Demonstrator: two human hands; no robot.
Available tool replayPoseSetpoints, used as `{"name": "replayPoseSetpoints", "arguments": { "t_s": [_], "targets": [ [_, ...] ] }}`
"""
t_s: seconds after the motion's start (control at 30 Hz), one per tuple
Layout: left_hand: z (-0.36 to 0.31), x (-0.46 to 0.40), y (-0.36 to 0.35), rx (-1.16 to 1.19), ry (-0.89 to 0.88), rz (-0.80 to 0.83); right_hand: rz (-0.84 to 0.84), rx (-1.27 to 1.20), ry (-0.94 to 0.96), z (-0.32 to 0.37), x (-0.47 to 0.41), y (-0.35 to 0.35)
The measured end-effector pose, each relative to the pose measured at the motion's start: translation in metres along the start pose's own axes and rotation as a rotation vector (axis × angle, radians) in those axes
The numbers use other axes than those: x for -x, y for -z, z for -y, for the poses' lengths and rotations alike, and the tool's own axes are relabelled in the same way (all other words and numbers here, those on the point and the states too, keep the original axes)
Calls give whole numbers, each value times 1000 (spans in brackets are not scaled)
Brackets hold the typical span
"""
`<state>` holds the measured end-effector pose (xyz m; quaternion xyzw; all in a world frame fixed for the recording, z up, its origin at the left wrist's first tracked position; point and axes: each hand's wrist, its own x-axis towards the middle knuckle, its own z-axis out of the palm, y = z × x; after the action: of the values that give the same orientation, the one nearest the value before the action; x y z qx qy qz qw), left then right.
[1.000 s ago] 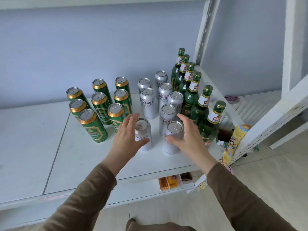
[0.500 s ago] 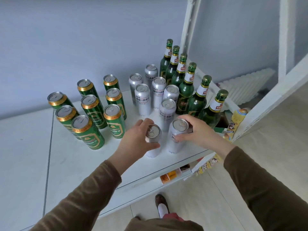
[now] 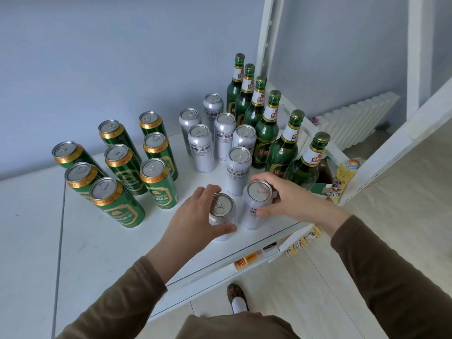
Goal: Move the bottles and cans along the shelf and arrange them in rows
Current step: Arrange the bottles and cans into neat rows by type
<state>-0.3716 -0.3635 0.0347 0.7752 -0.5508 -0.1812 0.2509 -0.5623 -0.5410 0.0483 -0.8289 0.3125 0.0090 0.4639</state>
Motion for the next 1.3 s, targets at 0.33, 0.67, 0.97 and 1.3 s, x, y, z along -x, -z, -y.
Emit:
{"name": "replayPoseSetpoints", "arguments": {
  "t_s": [0.33, 0.67, 0.97, 1.3],
  "targets": [
    [3, -43, 46, 38, 0, -76, -254, 16, 42, 36, -21, 22],
    [19, -176, 84, -234, 115, 43, -149, 372, -20, 59, -85, 33],
    [28, -189, 70, -147, 126, 117, -91, 408, 2, 56, -102, 24],
    [18, -133, 66, -174, 55, 142, -52, 374, -7, 58, -99, 32]
  ]
}}
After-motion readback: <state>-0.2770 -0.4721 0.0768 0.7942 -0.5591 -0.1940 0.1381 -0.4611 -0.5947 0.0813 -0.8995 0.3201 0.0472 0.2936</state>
